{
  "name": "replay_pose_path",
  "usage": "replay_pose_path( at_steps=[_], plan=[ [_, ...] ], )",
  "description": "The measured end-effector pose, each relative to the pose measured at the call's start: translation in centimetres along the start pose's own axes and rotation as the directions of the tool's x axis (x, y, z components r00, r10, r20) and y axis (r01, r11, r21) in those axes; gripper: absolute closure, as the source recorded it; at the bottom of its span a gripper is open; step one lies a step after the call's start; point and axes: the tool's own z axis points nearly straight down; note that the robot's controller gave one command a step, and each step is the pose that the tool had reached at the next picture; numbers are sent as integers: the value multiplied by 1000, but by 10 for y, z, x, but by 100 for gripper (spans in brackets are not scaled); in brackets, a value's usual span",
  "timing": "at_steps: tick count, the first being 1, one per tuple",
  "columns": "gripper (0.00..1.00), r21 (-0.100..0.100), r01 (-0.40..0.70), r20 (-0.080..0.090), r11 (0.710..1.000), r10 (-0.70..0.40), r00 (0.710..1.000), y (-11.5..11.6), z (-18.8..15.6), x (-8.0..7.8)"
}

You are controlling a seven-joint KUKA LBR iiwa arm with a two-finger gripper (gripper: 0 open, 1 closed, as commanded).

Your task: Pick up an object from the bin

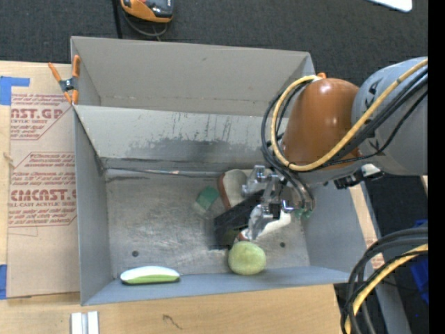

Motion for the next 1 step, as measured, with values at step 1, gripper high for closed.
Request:
replay_pose_path(
  at_steps=[1],
  plan=[
    [100, 1, 44, -29, 999, -44, 999, -5, -8, 0]
  ],
)
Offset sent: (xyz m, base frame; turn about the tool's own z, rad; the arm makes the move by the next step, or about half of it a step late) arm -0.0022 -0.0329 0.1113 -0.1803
